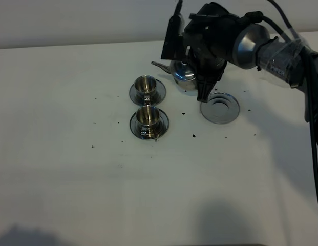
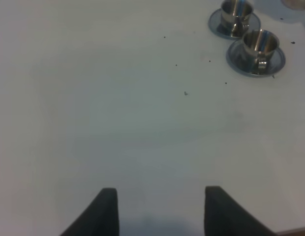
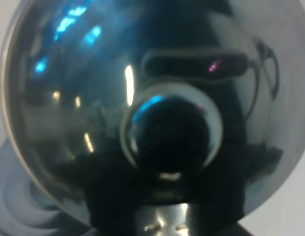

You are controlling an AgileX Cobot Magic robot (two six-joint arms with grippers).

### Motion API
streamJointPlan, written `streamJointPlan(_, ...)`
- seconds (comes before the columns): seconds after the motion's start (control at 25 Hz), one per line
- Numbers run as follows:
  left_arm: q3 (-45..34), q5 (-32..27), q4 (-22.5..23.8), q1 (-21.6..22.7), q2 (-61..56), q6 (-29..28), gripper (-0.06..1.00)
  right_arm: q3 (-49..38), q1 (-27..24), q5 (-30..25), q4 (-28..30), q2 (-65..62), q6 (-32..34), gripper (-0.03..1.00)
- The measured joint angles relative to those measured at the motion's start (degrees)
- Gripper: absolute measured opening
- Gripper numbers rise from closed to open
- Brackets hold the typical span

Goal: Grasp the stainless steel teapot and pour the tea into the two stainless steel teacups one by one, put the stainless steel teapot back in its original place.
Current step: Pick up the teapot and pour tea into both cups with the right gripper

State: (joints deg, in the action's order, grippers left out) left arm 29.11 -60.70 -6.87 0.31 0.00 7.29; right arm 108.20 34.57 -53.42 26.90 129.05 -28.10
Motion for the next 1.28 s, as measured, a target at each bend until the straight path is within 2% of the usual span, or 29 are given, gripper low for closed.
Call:
streamJointPlan(0.48, 0.0, 0.0, 0.0, 0.0, 0.0, 0.0, 0.43, 0.0, 2.5, 0.2, 7.9, 2.2, -3.9, 0.18)
streamJointPlan(0.88, 0.0, 0.0, 0.0, 0.0, 0.0, -0.1, 0.43, 0.0, 2.8, 2.8, 14.9, 3.7, -2.8, 0.18)
streamJointPlan(1.28, 0.0, 0.0, 0.0, 0.0, 0.0, -0.1, 0.43, 0.0, 2.8, 5.0, 19.1, 4.7, -1.7, 0.18)
